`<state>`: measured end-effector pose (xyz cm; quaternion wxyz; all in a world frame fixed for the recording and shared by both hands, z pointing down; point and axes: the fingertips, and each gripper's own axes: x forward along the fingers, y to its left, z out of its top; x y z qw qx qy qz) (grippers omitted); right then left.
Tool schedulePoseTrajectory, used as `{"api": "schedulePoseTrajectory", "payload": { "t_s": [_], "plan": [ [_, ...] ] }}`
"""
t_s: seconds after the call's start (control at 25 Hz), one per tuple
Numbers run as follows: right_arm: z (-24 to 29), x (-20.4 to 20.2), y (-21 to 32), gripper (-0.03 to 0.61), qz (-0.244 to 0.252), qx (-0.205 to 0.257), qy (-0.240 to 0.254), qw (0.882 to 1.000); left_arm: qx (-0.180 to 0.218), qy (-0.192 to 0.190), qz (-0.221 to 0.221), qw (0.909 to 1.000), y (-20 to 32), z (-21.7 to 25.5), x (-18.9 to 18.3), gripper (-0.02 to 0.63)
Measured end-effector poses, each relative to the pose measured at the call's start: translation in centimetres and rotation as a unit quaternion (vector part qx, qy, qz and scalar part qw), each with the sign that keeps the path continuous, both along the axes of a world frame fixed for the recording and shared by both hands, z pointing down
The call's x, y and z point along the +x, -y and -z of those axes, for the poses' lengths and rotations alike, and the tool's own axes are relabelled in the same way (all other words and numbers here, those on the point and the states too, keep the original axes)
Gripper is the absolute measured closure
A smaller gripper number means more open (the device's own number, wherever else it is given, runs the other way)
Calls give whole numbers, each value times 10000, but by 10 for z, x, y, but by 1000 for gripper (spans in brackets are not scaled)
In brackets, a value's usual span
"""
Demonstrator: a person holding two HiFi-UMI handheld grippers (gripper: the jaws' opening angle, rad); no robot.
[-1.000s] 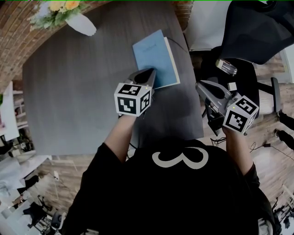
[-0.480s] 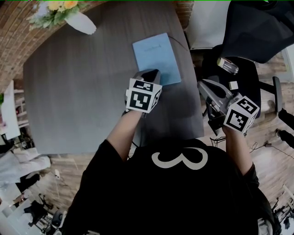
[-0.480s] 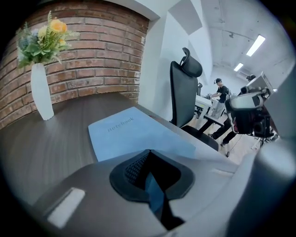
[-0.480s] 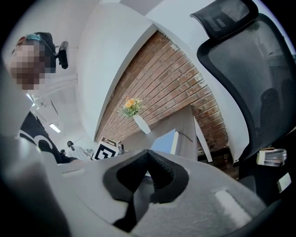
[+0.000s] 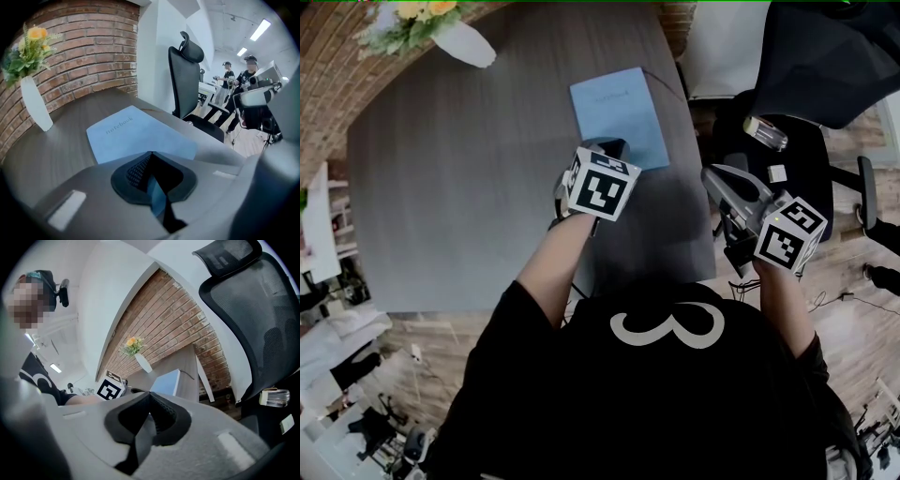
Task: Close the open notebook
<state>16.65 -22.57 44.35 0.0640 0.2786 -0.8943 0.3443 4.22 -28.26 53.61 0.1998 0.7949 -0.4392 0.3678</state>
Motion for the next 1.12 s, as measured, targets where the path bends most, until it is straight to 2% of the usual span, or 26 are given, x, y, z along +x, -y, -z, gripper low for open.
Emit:
{"api": "schedulePoseTrajectory", "payload": {
  "t_s": [0.12,0.28,0.48,0.68,0.8,0.92,1.12],
  "plan": [
    [0,0,0,577,33,-13,-32,10000,23,296,-147,9995,-1,0,3,601],
    [1,-3,2,577,94,-32,-39,9999,-20,393,-226,9990,-1,-1,5,603],
    [1,-5,5,577,89,-12,-258,9996,-82,281,-248,9993,-2,0,4,598],
    [6,-11,3,577,93,39,-323,9994,130,14,-121,9998,0,17,1,598],
    [15,-17,-1,577,157,170,-382,9990,191,-282,-71,9994,-6,32,0,598],
    [29,-25,-7,577,185,404,-420,9981,221,-780,21,9967,-19,57,-1,598],
    [60,-40,-24,577,191,780,-409,9959,672,-1742,220,9822,-55,116,-11,598]
  ]
}}
